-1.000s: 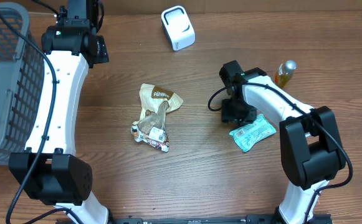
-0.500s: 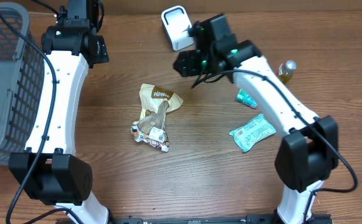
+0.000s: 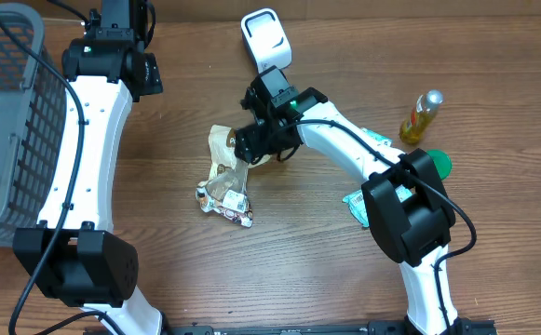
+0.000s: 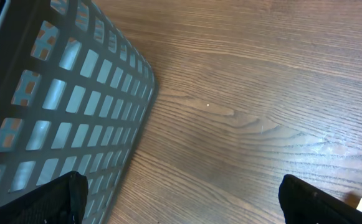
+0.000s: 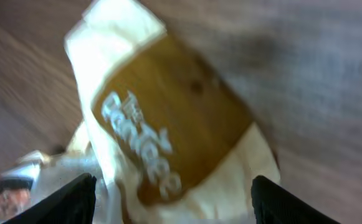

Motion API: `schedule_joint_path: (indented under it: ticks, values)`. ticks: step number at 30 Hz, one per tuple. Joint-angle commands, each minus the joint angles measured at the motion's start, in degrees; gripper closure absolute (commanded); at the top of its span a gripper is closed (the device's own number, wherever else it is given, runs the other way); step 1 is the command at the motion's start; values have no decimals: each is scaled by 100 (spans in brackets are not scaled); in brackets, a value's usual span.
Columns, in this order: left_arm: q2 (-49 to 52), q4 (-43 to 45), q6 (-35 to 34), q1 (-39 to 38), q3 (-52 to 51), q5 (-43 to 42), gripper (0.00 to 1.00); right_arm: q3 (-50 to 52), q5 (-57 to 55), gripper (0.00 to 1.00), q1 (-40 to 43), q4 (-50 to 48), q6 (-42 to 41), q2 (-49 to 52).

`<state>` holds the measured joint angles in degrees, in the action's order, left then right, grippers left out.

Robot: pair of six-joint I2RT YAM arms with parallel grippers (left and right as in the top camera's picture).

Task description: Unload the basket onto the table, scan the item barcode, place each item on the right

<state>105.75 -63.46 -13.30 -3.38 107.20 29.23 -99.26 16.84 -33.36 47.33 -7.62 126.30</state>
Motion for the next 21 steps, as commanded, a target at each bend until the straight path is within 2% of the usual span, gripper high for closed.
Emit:
schedule_joint_path:
  ticks: [1, 7, 10, 15, 16, 21]
  values:
    - [-107, 9, 48, -31, 90, 74, 0, -13, 391, 24, 0, 278, 44, -28]
    - [-107, 7, 48, -31, 90, 74, 0, -13, 1526, 23, 0, 1174, 20, -28]
    - [-107, 9, 48, -31, 90, 74, 0, -13, 1692, 23, -22, 1432, -216, -28]
    - [-107, 9, 48, -31, 90, 74, 0, -11, 1650, 22, -271, 1392, -769, -26]
    - [-107, 7, 48, -31, 92, 74, 1, -11, 1565, 19, -400, 1329, -935, -26]
    - [-107, 7, 48, -31, 92, 74, 1, -11, 1320, 14, -940, 1005, -1445, -26]
